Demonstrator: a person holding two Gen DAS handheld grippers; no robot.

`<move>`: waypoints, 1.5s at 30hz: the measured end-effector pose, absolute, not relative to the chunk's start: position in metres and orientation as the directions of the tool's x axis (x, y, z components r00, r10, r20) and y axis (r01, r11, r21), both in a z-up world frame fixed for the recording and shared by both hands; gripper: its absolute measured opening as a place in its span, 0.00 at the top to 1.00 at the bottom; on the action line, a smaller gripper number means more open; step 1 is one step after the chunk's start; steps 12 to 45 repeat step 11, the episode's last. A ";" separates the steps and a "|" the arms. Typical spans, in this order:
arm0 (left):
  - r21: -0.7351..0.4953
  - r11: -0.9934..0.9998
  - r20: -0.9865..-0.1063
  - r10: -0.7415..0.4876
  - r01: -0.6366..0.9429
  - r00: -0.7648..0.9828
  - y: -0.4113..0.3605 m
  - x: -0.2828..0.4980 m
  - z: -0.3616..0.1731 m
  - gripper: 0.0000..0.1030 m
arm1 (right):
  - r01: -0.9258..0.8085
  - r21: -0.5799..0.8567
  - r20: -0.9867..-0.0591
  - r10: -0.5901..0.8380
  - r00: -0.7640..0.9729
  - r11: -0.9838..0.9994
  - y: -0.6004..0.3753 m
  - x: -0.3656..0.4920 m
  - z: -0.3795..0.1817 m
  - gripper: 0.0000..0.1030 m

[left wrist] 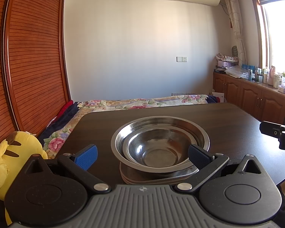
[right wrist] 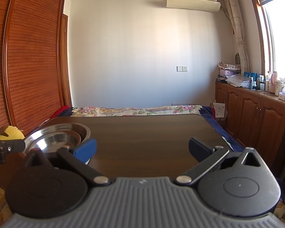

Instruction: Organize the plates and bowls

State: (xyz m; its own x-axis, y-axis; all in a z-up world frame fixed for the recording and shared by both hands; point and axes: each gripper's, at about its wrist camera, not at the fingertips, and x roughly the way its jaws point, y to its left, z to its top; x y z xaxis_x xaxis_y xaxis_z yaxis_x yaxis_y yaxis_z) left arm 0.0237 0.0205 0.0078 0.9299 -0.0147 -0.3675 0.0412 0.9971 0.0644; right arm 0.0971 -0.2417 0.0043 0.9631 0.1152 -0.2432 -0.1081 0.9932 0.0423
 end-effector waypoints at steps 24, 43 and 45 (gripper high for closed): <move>0.065 0.997 -0.367 -0.014 0.041 0.930 0.020 0.023 0.008 0.00 | -0.107 0.041 -0.240 0.113 0.964 0.993 -0.242 0.098 0.005 0.00; 0.065 0.997 -0.367 -0.014 0.041 0.930 0.020 0.023 0.008 0.00 | -0.107 0.041 -0.240 0.113 0.964 0.993 -0.242 0.098 0.005 0.00; 0.065 0.997 -0.367 -0.014 0.041 0.930 0.020 0.023 0.008 0.00 | -0.107 0.041 -0.240 0.113 0.964 0.993 -0.242 0.098 0.005 0.00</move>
